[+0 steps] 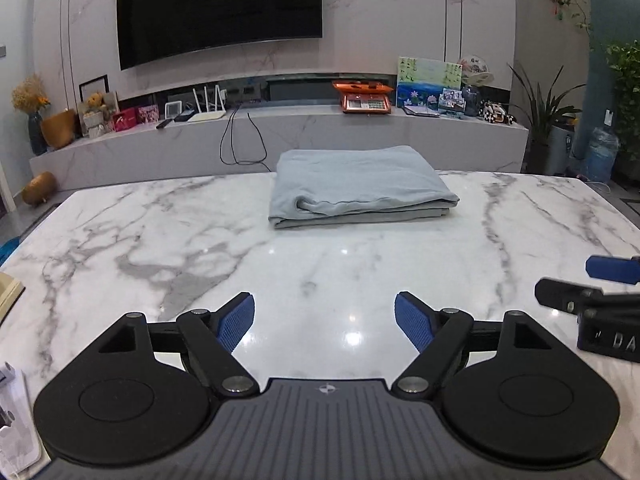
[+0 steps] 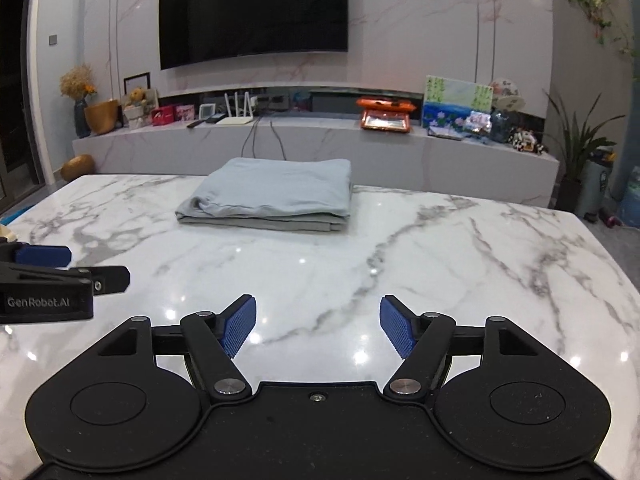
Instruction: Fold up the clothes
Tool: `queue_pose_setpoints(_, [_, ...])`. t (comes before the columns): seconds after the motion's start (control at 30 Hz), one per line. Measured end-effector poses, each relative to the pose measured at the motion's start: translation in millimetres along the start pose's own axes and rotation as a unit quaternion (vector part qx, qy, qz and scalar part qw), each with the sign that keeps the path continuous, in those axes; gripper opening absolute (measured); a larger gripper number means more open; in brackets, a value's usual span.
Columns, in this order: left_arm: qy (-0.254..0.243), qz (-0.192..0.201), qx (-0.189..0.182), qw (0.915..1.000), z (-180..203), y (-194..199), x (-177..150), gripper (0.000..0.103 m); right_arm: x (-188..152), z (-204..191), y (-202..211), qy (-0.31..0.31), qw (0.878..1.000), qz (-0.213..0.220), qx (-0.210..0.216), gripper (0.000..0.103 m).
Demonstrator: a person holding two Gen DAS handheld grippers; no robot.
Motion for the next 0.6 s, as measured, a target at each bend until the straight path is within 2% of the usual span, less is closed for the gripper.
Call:
queue_pose_setpoints(0.2, [-0.017, -0.016, 0.008, 0.9997, 3, -14, -6, 0.077, -7, -15, -10, 0.027, 1.000, -0.008, 0.011, 0.068])
queue_pose_setpoints(0.37, [-0.035, -0.008, 0.045, 0.9984, -1, -22, -7, 0.077, -3, -18, -20, 0.035, 0.999, 0.002, 0.011, 0.068])
queue_pose_setpoints(0.6, [0.009, -0.052, 0.006, 0.9986, -12, -38, -15, 0.077, -8, -9, -40, 0.024, 1.000, -0.015, 0.005, 0.068])
Point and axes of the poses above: each gripper's, at about its wrist camera, not at the fingertips, and y roughly against the way its jaws point, z to its right, x to its top, the point moved 7 cm from there along -y, roughly the way its jaws point, and after that the axes turned 2 degrees about y, right-handed, at the moved point
